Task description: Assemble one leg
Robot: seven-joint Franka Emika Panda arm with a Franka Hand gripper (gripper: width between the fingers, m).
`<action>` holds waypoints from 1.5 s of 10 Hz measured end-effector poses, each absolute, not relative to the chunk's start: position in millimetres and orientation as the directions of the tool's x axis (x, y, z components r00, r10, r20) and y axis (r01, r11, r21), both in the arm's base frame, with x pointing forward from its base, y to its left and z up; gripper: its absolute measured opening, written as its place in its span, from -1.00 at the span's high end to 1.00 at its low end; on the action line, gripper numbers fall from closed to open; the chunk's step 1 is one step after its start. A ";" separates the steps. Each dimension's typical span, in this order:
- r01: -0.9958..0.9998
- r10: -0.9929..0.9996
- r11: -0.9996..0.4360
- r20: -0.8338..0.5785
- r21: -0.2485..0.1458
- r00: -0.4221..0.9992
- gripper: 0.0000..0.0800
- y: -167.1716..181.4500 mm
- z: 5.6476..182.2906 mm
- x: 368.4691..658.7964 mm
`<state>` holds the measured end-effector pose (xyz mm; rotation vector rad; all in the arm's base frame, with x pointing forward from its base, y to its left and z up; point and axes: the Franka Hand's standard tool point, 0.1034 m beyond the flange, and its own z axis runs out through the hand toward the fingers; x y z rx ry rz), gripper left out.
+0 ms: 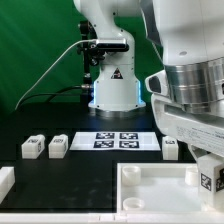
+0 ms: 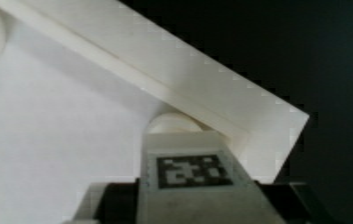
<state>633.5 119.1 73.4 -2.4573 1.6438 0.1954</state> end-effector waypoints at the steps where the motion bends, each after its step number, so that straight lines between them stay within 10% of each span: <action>1: -0.961 -0.935 -0.272 -0.220 -0.053 0.277 0.26 120.9 73.3 633.0; 3: -0.986 -0.957 0.150 -0.261 -0.074 -0.126 0.26 122.8 71.1 632.0; 5: -0.995 -0.966 0.044 -0.259 -0.090 -0.019 0.07 125.5 70.6 629.7; 6: -0.995 -0.966 0.030 -0.257 -0.093 -0.005 -0.38 126.0 70.4 629.5; 9: -0.786 -0.771 -0.604 -0.152 -0.131 0.618 -0.61 129.8 75.1 624.5; 15: -0.311 -0.311 -0.936 -0.025 -0.168 0.950 -0.40 125.7 76.2 630.1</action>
Offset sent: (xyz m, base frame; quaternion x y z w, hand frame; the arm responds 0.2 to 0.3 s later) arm 0.0000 0.0000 0.0000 0.0000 0.0000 -0.0899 0.9960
